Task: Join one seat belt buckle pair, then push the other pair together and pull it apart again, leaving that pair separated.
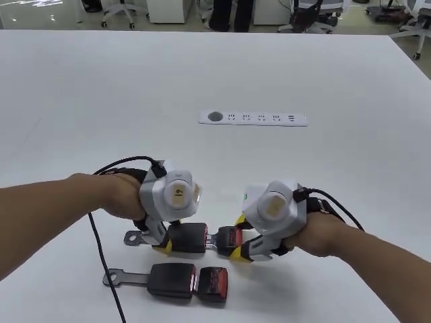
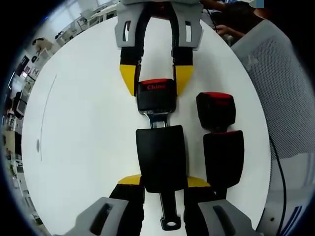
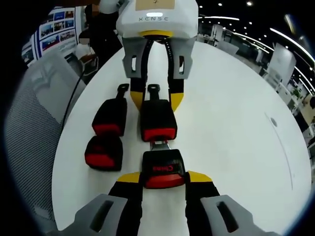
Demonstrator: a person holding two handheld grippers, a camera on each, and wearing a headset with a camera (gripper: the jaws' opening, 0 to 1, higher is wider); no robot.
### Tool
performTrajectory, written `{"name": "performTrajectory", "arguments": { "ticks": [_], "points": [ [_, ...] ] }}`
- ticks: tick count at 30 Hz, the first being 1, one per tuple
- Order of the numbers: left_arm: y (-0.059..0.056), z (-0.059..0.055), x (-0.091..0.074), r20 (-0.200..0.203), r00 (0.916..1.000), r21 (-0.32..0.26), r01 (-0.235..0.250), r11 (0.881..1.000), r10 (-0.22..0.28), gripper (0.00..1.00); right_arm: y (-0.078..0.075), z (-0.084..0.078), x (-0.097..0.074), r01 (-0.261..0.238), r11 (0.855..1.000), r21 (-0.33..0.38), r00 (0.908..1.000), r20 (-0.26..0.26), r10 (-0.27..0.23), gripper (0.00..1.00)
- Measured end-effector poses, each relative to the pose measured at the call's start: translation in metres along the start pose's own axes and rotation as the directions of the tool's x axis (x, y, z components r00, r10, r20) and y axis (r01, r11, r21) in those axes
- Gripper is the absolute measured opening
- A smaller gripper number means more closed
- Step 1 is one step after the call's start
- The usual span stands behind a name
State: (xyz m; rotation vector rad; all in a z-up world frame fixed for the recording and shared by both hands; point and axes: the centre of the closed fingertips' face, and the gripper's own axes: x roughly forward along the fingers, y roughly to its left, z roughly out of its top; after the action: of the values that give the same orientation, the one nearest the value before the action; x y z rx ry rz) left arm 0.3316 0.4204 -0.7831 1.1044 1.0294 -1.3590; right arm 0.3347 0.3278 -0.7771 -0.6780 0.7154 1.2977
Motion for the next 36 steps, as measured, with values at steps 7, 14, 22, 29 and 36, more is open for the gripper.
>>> {"name": "performTrajectory", "arguments": {
  "ticks": [7, 14, 22, 29, 36],
  "points": [
    [0.0, 0.001, -0.001, 0.005, 1.0, -0.006, -0.003, 1.0, 0.003, 0.3, 0.003, 0.01, 0.005, 0.0, 1.0, 0.011, 1.0, 0.009, 0.0, 0.28],
    [0.002, 0.0, 0.0, -0.038, 0.9993, 0.014, 0.004, 1.0, -0.004, 0.29, 0.004, 0.012, 0.007, -0.001, 1.0, 0.007, 0.9999, -0.013, 0.001, 0.27],
    [0.002, -0.001, 0.0, -0.038, 0.9993, -0.005, 0.0, 1.0, 0.0, 0.28, 0.002, 0.011, 0.008, 0.002, 1.0, -0.009, 0.9999, -0.014, -0.002, 0.28],
    [0.0, 0.001, -0.002, -0.019, 0.9998, -0.02, 0.0, 1.0, 0.0, 0.29, 0.001, 0.011, 0.009, 0.001, 1.0, 0.006, 0.9999, -0.011, -0.001, 0.28],
    [0.002, -0.001, 0.0, -0.007, 1.0, -0.019, 0.002, 1.0, -0.002, 0.3, 0.002, 0.011, 0.008, -0.011, 1.0, -0.019, 0.9999, -0.007, 0.011, 0.29]
  ]
}}
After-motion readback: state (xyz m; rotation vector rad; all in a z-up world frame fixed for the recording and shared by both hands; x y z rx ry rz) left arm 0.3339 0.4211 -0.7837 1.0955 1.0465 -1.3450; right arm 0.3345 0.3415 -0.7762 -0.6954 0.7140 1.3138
